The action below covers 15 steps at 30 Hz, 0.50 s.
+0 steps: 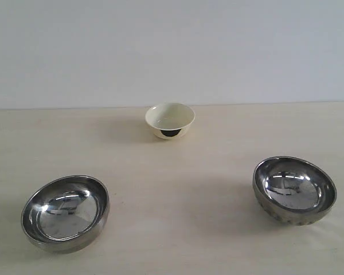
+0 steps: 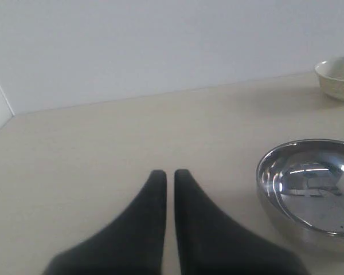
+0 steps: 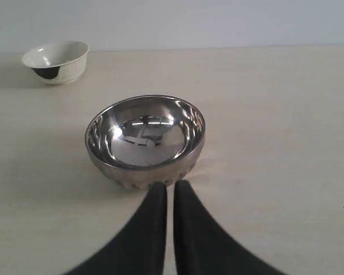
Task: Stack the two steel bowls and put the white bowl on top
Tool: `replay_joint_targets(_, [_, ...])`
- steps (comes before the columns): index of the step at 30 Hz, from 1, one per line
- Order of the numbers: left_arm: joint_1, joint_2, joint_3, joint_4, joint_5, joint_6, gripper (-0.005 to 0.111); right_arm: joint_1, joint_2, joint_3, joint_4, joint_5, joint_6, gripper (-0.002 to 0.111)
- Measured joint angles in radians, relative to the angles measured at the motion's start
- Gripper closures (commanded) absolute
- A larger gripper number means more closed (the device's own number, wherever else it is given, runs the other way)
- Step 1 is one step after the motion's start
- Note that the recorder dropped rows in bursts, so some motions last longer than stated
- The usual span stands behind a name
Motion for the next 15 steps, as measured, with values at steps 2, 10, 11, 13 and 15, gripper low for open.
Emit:
replay_joint_targets(2, [0.000, 0.000, 0.000, 0.000, 0.000, 0.000, 0.103, 0.000, 0.000, 0.000, 0.000, 0.000, 0.000, 0.107])
replay_joint_targets(10, [0.000, 0.000, 0.000, 0.000, 0.000, 0.000, 0.103, 0.000, 0.000, 0.000, 0.000, 0.000, 0.000, 0.107])
replay_joint_targets(11, [0.000, 0.000, 0.000, 0.000, 0.000, 0.000, 0.103, 0.000, 0.000, 0.000, 0.000, 0.000, 0.007, 0.107])
replay_joint_targets(13, [0.000, 0.000, 0.000, 0.000, 0.000, 0.000, 0.103, 0.000, 0.000, 0.000, 0.025, 0.000, 0.065, 0.107])
replay_joint_targets(15, [0.000, 0.000, 0.000, 0.000, 0.000, 0.000, 0.103, 0.000, 0.000, 0.000, 0.053, 0.000, 0.144, 0.107])
